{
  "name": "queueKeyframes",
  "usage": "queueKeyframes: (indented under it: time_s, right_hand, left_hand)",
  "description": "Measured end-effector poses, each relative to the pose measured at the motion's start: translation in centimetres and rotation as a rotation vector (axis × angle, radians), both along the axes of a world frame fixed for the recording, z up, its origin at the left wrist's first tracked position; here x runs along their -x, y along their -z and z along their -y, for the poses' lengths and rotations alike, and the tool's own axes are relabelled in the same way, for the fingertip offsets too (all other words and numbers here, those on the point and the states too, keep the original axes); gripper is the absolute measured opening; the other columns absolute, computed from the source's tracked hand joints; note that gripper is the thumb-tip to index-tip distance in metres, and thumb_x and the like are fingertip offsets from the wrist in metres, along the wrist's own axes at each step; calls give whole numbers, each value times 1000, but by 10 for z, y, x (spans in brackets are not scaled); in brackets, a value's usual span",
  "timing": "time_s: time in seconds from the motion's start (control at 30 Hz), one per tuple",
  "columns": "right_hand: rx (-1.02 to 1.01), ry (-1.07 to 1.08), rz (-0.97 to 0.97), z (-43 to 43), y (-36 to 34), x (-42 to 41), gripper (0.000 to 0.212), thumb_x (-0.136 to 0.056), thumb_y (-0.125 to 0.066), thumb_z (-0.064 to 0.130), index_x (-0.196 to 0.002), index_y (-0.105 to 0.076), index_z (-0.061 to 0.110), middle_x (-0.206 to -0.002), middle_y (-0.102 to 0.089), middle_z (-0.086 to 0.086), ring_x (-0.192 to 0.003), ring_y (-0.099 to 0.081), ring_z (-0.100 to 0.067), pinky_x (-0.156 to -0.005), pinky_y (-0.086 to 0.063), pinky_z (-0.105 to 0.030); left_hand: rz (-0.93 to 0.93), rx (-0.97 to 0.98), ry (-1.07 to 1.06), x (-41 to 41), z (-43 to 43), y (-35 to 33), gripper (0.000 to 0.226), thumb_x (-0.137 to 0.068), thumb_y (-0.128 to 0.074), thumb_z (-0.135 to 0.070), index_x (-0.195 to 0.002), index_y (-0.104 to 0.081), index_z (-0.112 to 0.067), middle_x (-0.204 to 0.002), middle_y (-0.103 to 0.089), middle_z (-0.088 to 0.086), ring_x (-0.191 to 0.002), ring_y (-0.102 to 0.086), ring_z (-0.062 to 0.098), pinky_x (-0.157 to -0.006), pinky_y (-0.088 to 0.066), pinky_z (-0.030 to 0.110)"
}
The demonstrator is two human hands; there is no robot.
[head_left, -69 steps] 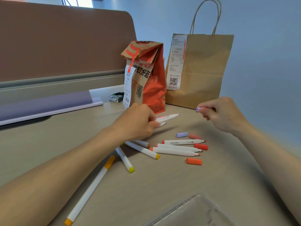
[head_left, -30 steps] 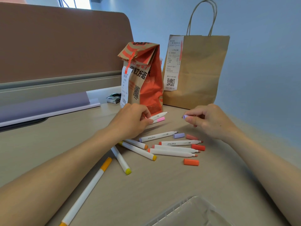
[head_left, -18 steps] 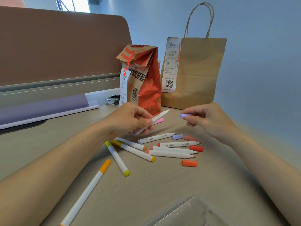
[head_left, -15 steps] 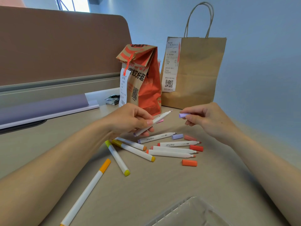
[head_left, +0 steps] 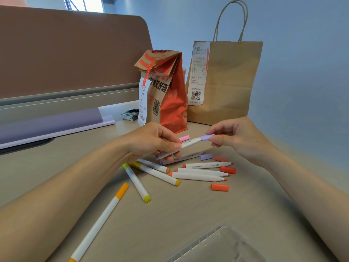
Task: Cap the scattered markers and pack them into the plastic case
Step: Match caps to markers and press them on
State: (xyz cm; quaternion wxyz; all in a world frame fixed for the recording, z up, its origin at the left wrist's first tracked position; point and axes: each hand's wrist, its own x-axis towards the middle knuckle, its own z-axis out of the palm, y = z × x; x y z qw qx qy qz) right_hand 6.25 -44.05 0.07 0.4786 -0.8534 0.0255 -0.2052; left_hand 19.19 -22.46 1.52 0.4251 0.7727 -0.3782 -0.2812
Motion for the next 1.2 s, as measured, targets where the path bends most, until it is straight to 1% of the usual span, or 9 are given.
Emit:
queueKeyframes:
  time_s: [0.13,0.3,0.47,0.6,0.77,0.93,1.07,1.13,1.2]
  right_hand:
    - [42,6,-10,-4,-2,1,17,-83,-73,-1,-92,-78,13,-78,-75,3,-71,-68,-9,-65,-51,-13]
    - [-38,-4,3,-6,-3,3,13,-81,-73,-3,-92,-76,3,-70,-74,-7,-62,-69,-15,-64,-56,-19]
    - [-31,-1,29,-10,-6,4,12,-82,-71,-5,-86,-77,4,-65,-72,-6,-58,-66,-13,-60,-54,-17]
    - [23,6,41,-14,-5,1,14,-82,-72,-4,-83,-77,9,-61,-71,-2,-55,-64,-8,-56,-50,-13]
    - [28,16,80,-15,-2,-3,10,-82,-72,-3,-86,-77,4,-60,-70,3,-56,-64,-7,-59,-51,-14]
    - [148,72,71,-4,4,-5,10,-87,-72,17,-93,-75,24,-80,-71,4,-67,-60,-8,-66,-50,-19]
    - [334,95,-73,8,7,-7,10,-84,-76,23,-76,-76,28,-75,-72,13,-71,-63,-3,-64,-49,-17]
    - [453,49,-185,5,10,-10,5,-80,-78,31,-76,-78,30,-76,-72,14,-73,-64,-8,-67,-53,-26]
    - [523,19,-254,2,13,-12,10,-77,-80,40,-77,-79,30,-78,-71,13,-75,-63,-7,-65,-52,-23]
  left_hand:
    - [-47,30,20,1,-1,-1,13,-92,-64,-9,-90,-77,-7,-81,-74,8,-69,-66,15,-60,-53,22]
    - [-178,52,57,-1,-3,-1,17,-87,-66,-14,-89,-76,0,-78,-67,21,-66,-63,24,-64,-55,29]
    - [-251,69,67,1,0,2,15,-93,-58,0,-88,-71,2,-70,-70,13,-60,-64,20,-72,-57,38]
    - [-262,84,16,3,0,2,20,-91,-57,7,-81,-72,0,-74,-71,17,-54,-64,18,-54,-55,26]
    - [-210,108,4,0,-1,1,15,-90,-58,6,-82,-71,1,-73,-70,18,-53,-63,18,-54,-54,26]
    - [15,107,-188,-16,-7,-3,8,-89,-68,-5,-88,-75,-6,-83,-76,14,-60,-68,15,-52,-51,23]
    - [182,-22,-275,-26,-13,0,6,-84,-76,-18,-79,-79,-17,-78,-77,-1,-77,-68,15,-74,-55,32]
    - [227,-65,-302,-25,-13,3,7,-83,-78,-23,-76,-80,-21,-76,-76,1,-71,-64,14,-65,-52,29]
    - [261,-92,-316,-23,-11,5,7,-81,-79,-27,-76,-80,-22,-79,-75,8,-66,-59,16,-55,-48,26]
